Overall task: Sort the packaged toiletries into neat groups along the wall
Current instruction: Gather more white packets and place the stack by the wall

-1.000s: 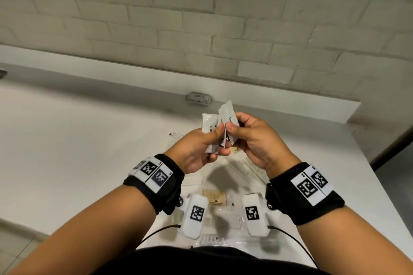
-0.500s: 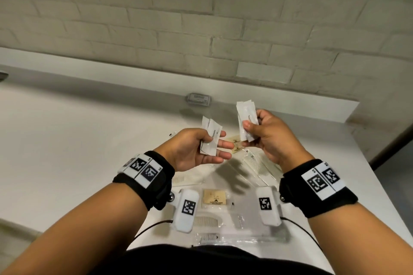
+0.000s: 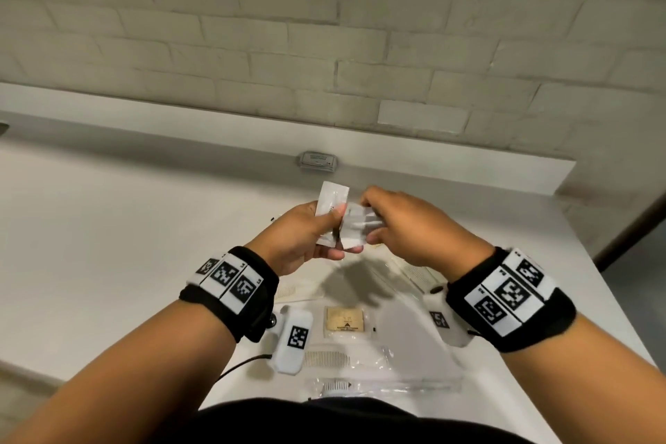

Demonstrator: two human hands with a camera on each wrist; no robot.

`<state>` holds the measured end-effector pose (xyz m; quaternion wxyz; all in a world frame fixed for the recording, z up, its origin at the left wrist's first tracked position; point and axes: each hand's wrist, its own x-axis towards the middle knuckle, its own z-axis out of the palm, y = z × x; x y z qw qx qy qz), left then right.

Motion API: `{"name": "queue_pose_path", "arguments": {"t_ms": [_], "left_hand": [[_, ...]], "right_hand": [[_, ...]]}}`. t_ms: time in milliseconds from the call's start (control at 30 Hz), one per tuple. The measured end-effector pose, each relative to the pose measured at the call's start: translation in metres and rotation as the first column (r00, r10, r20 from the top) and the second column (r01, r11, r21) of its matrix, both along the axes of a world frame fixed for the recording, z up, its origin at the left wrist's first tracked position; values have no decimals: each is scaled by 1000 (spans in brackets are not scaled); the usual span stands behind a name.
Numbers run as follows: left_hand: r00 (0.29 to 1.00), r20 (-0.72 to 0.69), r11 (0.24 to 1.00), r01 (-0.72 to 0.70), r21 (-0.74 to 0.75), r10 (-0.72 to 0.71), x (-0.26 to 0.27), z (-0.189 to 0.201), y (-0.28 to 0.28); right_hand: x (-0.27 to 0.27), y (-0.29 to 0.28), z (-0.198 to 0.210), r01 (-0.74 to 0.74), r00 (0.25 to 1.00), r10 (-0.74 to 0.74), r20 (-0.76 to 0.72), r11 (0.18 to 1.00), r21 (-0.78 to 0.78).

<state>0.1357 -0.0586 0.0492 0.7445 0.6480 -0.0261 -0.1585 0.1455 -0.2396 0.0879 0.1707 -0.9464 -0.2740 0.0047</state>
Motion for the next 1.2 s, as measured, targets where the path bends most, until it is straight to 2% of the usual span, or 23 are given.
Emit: {"name": "queue_pose_path", "arguments": {"t_ms": [67,133,200,267,367,433,467,533,567,600,667,733,800,867,967,1067,1133,1200], "left_hand": [[997,-5,991,-83,-103,83,1,-5,4],[992,0,976,-127,-176,129,3,-10,3],[989,-6,965,-143,-219,145,3,-9,-5],[993,-13,955,-119,-273,121,3,-5,-18],[990,-31,958,-141,-251,138,1,1,-32],[978,-35,945,-208,-252,205,0,1,-32],[971,-44,936,-239,-259,235,2,0,-31],[956,-82,915,-293,-275,282,4,-2,-27],[949,-117,907,-315,-279,293,6,-2,-25],[946,-148,911,-319,-260,288,6,-2,-23],[956,-174,948,-266,-176,236,4,0,-21],[977,-159,984,-158,-86,143,0,1,-22],[984,-164,995,-84,-54,74,-4,3,-24],[979,-197,993,-65,-100,44,-4,3,-24],[965,-258,988,-76,-135,39,-3,3,-21],[964,-253,986,-110,-122,77,-4,2,-26],[960,-245,955,-194,-225,137,-2,0,-28],[943,-233,878,-312,-364,238,3,-1,-25]], "right_hand": [[3,-2,-3,131,982,-96,-163,967,219],[5,0,-4,257,943,-109,-315,839,480],[6,11,-8,317,909,-44,-414,716,622],[3,26,-12,327,879,50,-475,662,674],[2,41,-20,329,886,13,-464,688,647],[4,43,-27,313,913,-71,-401,753,579],[3,43,-29,283,939,-128,-320,817,503],[2,38,-32,232,973,-224,-61,931,283],[0,35,-31,197,976,-211,51,958,207],[0,31,-30,140,982,-157,102,978,153],[-1,27,-25,-13,999,10,42,998,60],[-1,27,-24,-102,995,102,-9,995,-1],[2,26,-24,-90,996,90,20,995,41],[2,25,-22,-58,998,58,11,994,91],[0,25,-23,-67,998,67,6,992,111],[-2,26,-26,-72,997,69,33,992,106],[0,25,-27,-34,997,43,-58,987,160],[3,24,-28,71,975,7,-221,937,343]]}}
